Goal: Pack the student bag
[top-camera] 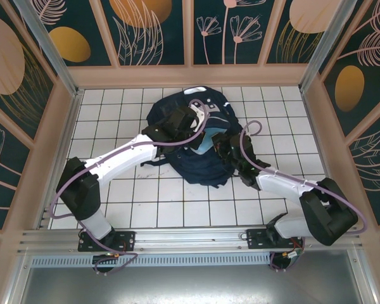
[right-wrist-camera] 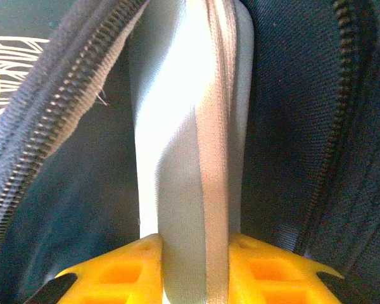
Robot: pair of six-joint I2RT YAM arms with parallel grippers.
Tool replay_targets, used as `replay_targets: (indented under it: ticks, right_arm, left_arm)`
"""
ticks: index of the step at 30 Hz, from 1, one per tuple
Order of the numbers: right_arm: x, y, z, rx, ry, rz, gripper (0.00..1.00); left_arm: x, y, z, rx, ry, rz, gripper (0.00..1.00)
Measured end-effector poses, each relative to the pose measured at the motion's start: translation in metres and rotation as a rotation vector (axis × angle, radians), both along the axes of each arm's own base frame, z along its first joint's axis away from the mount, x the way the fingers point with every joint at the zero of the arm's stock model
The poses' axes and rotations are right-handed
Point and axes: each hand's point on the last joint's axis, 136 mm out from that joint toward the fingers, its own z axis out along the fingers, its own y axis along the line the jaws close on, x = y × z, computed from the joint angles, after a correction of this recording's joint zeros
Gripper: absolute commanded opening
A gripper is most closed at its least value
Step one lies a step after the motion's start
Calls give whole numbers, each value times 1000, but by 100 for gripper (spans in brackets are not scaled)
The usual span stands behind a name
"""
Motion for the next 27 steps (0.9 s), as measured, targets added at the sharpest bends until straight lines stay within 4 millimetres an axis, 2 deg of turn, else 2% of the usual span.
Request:
replay_targets:
  ticks: [7,12,14,18,21,23,27]
  right_arm:
    - [27,21,-7,3,-15,-28,28]
    - [35,31,-7,38,-44,-56,33]
    - [37,32,-10,49,-47,-63,38]
    - [38,31,-10,63,-39,-72,59]
    - [32,22,-4,77,-34,-83,72]
    - [21,13,0,69,-17,-79,75]
    - [-9,-6,6,54,22,-54,76]
  left_arm:
    - [-1,-5,0,-18,17,-12,1]
    - [0,-4,0,-17,17,-4,3]
    - [1,-3,0,-18,18,6,9]
    - [5,-3,6,-44,23,38,25]
    - [8,-2,20,-96,27,50,41]
    - [5,-4,26,-133,42,41,54]
    - [-1,-6,39,-216,60,11,65]
